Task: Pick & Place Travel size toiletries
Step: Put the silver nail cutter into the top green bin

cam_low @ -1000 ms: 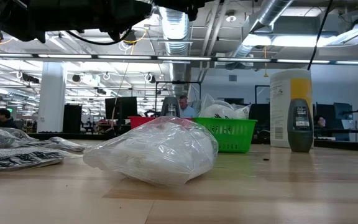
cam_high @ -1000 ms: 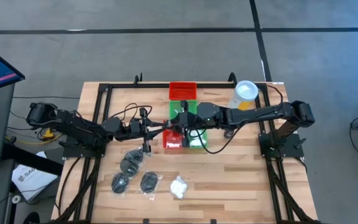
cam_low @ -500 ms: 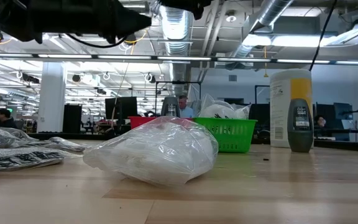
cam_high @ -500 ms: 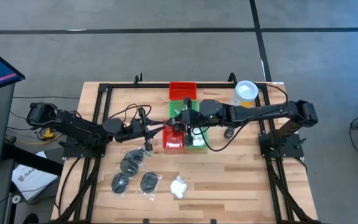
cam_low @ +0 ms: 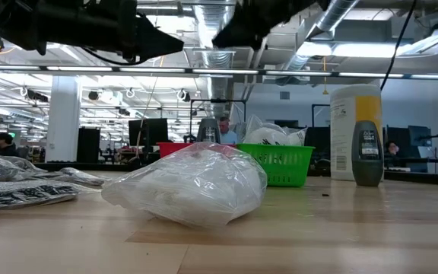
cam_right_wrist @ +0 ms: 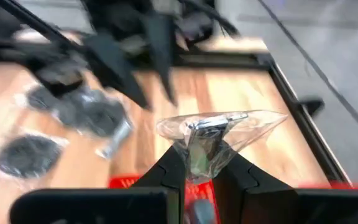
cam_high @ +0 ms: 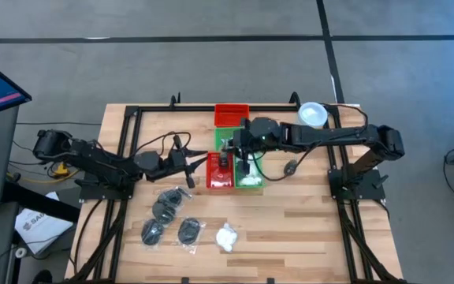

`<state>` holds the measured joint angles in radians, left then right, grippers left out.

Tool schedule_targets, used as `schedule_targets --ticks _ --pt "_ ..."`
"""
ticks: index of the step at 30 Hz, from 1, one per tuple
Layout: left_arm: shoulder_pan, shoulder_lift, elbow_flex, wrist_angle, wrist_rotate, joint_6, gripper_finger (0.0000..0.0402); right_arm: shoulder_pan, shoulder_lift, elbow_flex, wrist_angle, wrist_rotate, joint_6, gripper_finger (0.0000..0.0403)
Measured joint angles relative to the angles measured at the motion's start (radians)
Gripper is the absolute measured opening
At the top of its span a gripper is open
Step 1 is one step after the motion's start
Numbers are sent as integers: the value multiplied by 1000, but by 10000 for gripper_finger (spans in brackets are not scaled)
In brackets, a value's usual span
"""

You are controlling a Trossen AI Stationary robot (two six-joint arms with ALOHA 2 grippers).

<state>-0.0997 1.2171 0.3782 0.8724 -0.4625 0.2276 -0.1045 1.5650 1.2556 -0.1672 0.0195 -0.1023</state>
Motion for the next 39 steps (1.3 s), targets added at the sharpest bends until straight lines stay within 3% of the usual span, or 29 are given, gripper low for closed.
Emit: schedule_targets --ticks 13,25,39 --pt "-84 0 1 -44 7 -107 72 -171 41 -3 -215 3 50 41" --pt "-109 0 2 -90 8 -152 69 -283 244 -1 -222 -46 51 41" --pt "-109 0 2 -155 8 -158 65 -302 267 1 -236 -49 43 68"
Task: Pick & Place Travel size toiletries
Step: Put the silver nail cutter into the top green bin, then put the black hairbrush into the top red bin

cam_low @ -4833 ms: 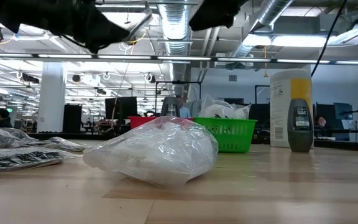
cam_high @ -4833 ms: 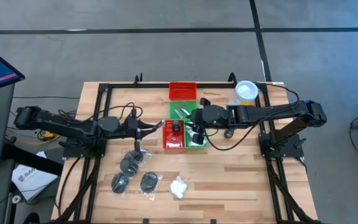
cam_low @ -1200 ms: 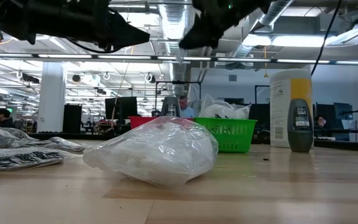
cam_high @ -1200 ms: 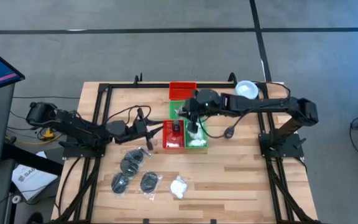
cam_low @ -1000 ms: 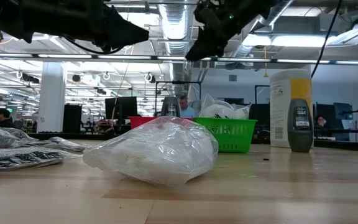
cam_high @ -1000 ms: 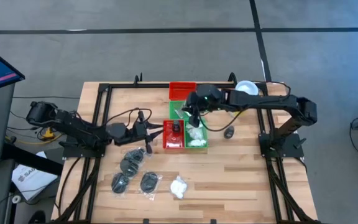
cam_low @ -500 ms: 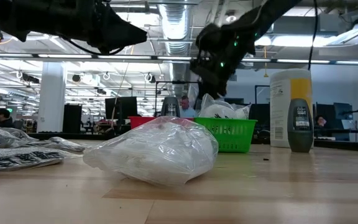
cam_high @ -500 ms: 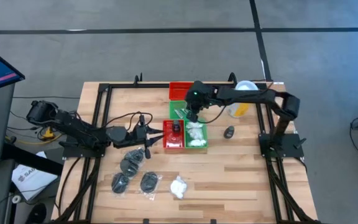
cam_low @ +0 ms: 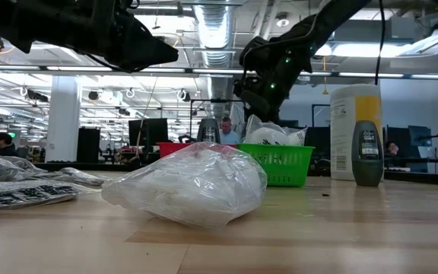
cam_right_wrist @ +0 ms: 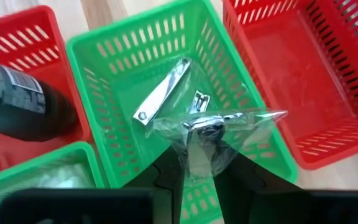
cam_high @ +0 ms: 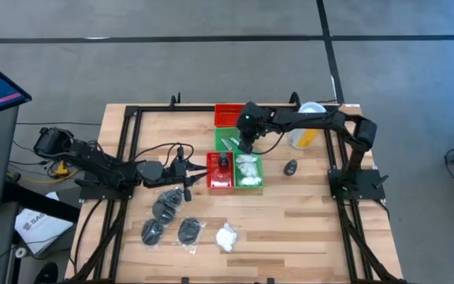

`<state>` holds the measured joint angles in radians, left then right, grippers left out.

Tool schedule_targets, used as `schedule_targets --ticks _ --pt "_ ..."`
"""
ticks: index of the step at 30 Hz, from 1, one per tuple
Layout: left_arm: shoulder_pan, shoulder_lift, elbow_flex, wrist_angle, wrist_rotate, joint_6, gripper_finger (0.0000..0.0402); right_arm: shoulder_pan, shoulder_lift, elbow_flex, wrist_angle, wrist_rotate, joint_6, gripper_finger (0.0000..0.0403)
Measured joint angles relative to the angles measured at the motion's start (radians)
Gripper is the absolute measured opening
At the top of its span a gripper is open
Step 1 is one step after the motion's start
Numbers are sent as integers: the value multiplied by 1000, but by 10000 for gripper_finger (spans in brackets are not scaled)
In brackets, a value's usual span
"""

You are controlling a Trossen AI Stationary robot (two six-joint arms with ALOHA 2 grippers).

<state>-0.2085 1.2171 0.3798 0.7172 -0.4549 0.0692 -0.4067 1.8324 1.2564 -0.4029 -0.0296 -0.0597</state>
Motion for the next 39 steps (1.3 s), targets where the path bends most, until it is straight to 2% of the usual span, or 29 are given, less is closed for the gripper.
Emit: schedule_targets --ticks 11,21,30,34,39 --pt "-2 0 0 -29 0 -52 72 0 20 -1 42 1 -3 83" --pt "-3 0 0 -137 5 -109 71 14 20 -1 48 3 -7 168" --pt "-3 0 0 -307 160 -177 71 46 -33 -1 93 1 -22 218" --pt "-3 0 0 -407 203 -213 79 71 -71 -1 107 1 -22 224" --pt "-3 0 0 -509 234 -283 109 108 -120 -1 104 0 -26 223"
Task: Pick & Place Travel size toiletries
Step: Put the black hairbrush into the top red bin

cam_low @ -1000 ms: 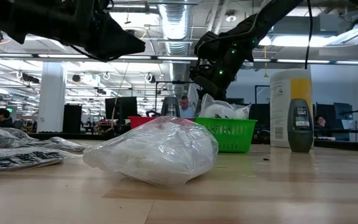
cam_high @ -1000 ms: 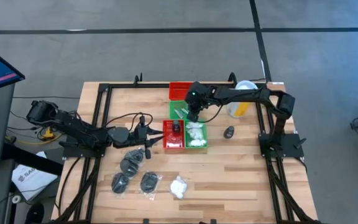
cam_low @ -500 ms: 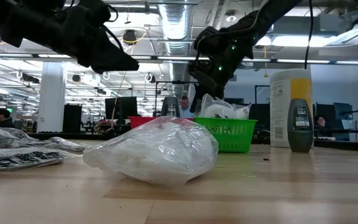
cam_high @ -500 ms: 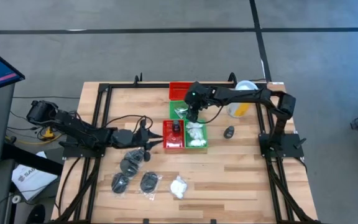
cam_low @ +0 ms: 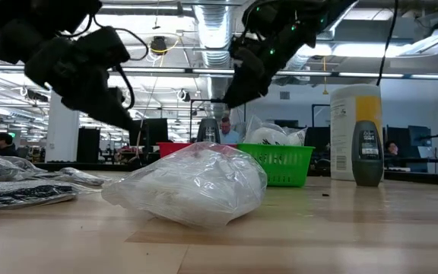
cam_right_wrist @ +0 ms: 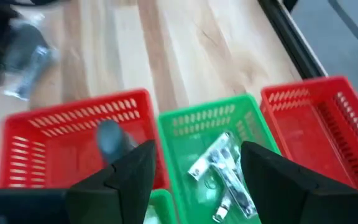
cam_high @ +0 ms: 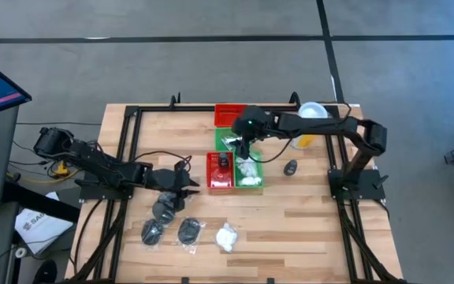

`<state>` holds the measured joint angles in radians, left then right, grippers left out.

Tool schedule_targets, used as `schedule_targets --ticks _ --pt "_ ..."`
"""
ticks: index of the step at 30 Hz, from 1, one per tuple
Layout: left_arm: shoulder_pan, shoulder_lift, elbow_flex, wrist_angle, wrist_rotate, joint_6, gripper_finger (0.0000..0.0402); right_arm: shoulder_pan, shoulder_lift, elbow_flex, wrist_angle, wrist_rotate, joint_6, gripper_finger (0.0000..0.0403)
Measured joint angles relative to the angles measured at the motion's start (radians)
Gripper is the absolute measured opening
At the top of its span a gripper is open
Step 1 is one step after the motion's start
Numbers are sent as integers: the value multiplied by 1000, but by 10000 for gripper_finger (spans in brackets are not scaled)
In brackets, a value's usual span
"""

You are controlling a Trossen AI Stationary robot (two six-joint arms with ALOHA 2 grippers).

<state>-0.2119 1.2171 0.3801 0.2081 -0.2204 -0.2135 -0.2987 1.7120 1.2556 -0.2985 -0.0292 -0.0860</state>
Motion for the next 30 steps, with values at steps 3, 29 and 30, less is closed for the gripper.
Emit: schedule_targets --ticks 3,29,30 --pt "0 0 0 -41 21 -35 137 21 -24 0 0 0 -1 224" --pt "-29 -269 0 -702 254 -607 168 83 -43 0 -21 0 -3 224" --pt "-29 -267 0 -723 253 -621 166 83 -43 0 -21 0 -7 224"
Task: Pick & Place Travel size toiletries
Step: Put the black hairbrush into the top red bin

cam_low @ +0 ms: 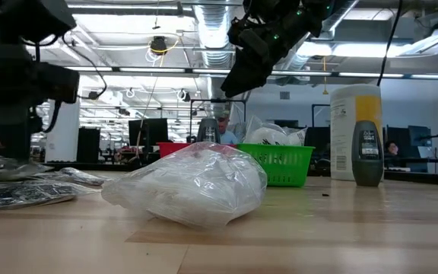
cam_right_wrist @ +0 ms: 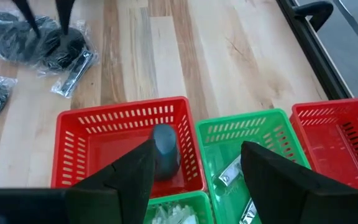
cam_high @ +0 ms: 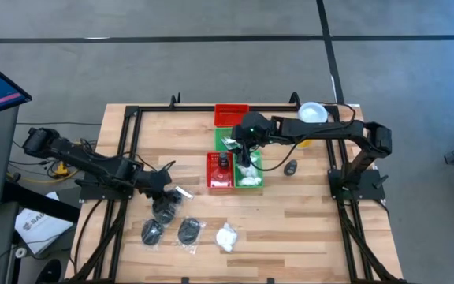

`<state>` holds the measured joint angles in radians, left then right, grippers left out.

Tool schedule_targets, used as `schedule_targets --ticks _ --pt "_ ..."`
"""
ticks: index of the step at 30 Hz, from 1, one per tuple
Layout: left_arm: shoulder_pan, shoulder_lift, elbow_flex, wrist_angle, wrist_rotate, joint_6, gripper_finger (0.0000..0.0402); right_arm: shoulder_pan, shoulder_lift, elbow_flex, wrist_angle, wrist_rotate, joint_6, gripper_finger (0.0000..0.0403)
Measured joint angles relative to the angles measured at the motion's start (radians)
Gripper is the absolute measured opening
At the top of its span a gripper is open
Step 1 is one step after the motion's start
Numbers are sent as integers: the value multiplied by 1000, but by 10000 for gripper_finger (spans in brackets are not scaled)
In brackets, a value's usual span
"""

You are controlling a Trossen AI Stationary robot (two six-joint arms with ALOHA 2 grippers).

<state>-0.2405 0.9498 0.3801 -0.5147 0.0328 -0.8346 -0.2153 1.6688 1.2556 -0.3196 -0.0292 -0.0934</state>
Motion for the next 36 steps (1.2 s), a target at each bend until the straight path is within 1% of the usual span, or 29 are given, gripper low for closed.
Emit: schedule_targets --ticks 2,10,15,17,22,27,30,36 --pt "0 1 0 -29 -3 -17 164 0 0 0 0 0 -10 225" --pt "0 -1 0 -39 -33 -18 162 0 0 0 0 0 -11 225" --pt "2 -1 0 -53 -77 12 159 0 0 0 2 0 -11 225" --pt "2 -1 0 -55 -77 16 159 0 0 0 2 0 -11 225" --pt "2 -1 0 -69 12 15 159 0 0 0 -13 0 -11 225" --pt "2 -1 0 -136 18 10 159 6 0 0 -15 0 -11 225" --pt "2 -1 0 -145 22 7 159 13 0 0 -16 0 -11 225" --pt "2 -1 0 -143 87 -3 159 12 1 0 -17 0 -11 225"
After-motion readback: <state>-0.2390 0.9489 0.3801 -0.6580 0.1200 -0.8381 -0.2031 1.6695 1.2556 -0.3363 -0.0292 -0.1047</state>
